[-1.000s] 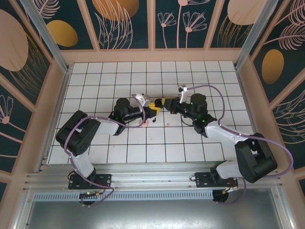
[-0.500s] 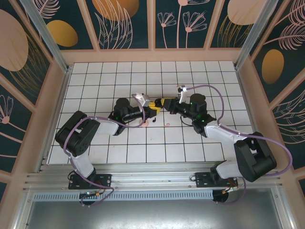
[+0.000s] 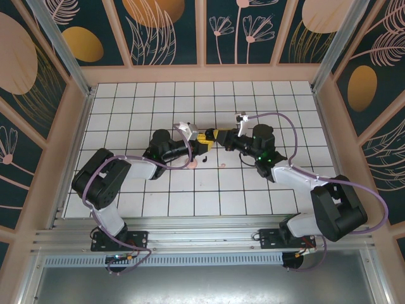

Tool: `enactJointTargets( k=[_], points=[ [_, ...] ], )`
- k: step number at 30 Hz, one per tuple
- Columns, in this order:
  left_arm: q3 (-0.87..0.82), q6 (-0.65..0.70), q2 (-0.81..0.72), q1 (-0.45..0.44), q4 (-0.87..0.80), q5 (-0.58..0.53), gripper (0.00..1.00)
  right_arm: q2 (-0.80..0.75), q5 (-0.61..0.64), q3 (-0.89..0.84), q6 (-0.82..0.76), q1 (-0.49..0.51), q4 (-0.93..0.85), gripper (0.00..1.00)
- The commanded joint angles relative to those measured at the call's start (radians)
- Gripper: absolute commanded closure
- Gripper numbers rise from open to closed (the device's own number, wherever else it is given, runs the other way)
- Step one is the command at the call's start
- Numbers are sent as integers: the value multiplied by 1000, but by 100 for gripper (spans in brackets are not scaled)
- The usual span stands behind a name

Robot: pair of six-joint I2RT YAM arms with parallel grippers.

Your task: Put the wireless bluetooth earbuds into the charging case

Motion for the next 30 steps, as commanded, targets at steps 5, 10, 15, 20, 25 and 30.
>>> enactJointTargets(
  k=[5, 10, 15, 20, 25, 30],
  points=[
    [27, -4, -46, -4, 38, 15, 89, -9, -38, -18, -52, 7, -15, 79],
    [27, 6, -46, -5, 29, 24, 89, -17, -57, -5, -85, 5, -63, 79],
    [32, 7, -75, -3, 26, 35, 88, -20, -66, 5, -99, 5, -89, 77],
    [35, 25, -94, -4, 10, 32, 88, -21, -66, 19, -110, 5, -103, 77],
    [47, 31, -104, -4, -2, 45, 88, -11, -53, 21, -105, 2, -91, 76],
    [42, 43, -112, -4, -11, 46, 88, -7, -53, 27, -108, 2, -102, 75]
  ],
)
